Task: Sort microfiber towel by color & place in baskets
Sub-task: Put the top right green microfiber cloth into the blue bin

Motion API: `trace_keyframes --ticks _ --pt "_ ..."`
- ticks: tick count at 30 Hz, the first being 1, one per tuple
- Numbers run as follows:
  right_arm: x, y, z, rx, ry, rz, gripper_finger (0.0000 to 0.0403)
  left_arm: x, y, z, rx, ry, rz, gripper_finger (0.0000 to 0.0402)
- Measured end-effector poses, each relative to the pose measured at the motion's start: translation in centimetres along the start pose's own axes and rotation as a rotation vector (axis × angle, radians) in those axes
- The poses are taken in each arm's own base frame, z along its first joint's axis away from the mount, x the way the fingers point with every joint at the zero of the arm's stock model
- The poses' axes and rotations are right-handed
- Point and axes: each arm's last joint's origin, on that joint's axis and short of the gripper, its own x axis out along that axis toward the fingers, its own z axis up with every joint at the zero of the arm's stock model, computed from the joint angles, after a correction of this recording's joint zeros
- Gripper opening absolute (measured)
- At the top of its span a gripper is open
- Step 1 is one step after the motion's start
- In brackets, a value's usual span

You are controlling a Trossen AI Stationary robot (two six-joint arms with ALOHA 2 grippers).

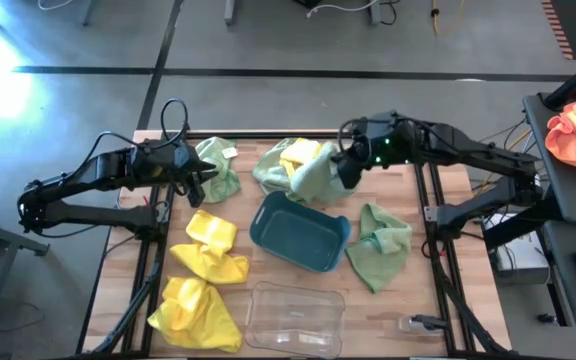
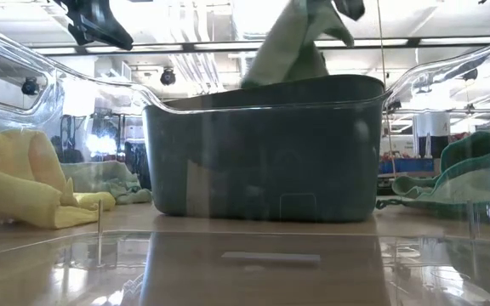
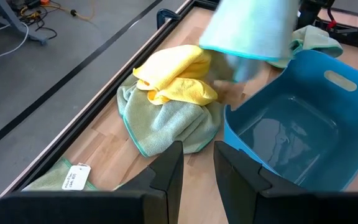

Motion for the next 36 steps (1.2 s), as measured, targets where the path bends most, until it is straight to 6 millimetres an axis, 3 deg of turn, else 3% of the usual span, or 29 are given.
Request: trace_keyframes --ticks 15,25,36 --pt "-2.4 9.0 0.6 -0.173 -0.004 0.257 0.0013 0.0 0.0 0.0 0.000 0.000 0.001 0.0075" --pt "1.7 9.2 -2.0 -0.240 0.273 0.015 0.0013 0.0 0.0 0.0 0.012 0.001 0.000 0.0075" --pt "5.2 9.9 -3.1 -0.240 0.371 0.004 0.0013 0.0 -0.1 -0.1 0.026 0.008 -0.032 0.0075"
